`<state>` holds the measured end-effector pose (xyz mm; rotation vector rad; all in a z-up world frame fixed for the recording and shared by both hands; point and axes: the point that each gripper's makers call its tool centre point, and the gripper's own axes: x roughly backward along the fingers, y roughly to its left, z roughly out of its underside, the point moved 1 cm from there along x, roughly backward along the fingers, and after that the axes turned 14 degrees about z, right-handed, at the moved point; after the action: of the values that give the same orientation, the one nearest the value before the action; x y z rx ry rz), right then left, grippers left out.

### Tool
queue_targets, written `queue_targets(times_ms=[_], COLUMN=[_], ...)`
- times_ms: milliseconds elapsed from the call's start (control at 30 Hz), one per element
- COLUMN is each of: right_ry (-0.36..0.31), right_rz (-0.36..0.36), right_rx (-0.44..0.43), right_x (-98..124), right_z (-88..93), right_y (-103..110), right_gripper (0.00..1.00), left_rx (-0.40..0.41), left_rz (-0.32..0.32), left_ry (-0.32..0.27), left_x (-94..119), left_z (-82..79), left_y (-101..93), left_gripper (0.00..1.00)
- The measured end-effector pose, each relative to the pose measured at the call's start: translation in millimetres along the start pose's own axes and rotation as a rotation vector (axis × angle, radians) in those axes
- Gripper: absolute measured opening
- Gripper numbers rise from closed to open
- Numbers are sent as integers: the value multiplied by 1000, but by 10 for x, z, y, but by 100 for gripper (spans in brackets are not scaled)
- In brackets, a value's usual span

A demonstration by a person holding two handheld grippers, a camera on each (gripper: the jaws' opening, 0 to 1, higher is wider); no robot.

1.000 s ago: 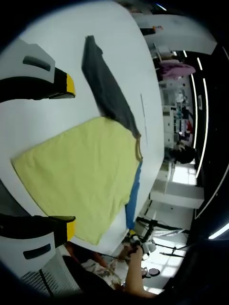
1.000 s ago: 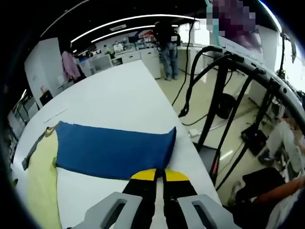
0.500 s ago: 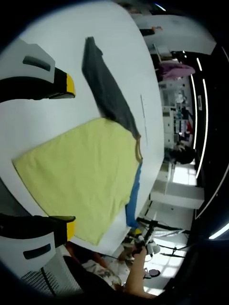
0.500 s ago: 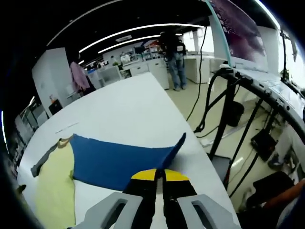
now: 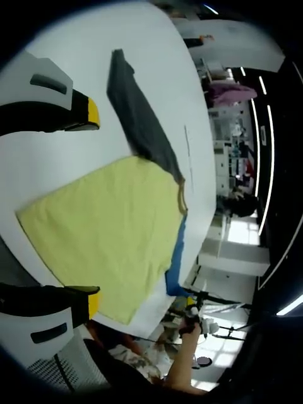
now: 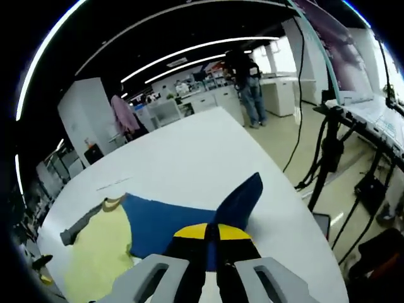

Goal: Fold the garment on the visible template until the final outline fits inside the template.

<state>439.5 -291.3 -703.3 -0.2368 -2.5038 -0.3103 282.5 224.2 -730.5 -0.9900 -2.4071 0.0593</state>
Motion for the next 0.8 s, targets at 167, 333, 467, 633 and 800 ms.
queue_targets(times_ms=[167, 333, 467, 633, 800], right_ry=[-20, -34, -38, -39, -37], right_rz=[-42, -85, -106, -141, -173], right_rx=[12, 11, 24, 43, 47], right_x=[49, 35, 88, 154, 112], right_z=[-46, -116, -101, -50, -50], right_y=[259, 433, 635, 910, 1059], right_gripper=[0, 0, 0, 0, 0], left_rx=[-4, -3, -6, -2, -3], left_rz=[-2, -4, -10, -8, -10], left_ry=[-4, -6, -18, -44, -44], left_x=[-1, 0, 4, 13, 22], left_z=[-11, -10, -24, -62, -60], left_y=[15, 17, 19, 19, 33], left_gripper=[99, 99, 99, 99, 99])
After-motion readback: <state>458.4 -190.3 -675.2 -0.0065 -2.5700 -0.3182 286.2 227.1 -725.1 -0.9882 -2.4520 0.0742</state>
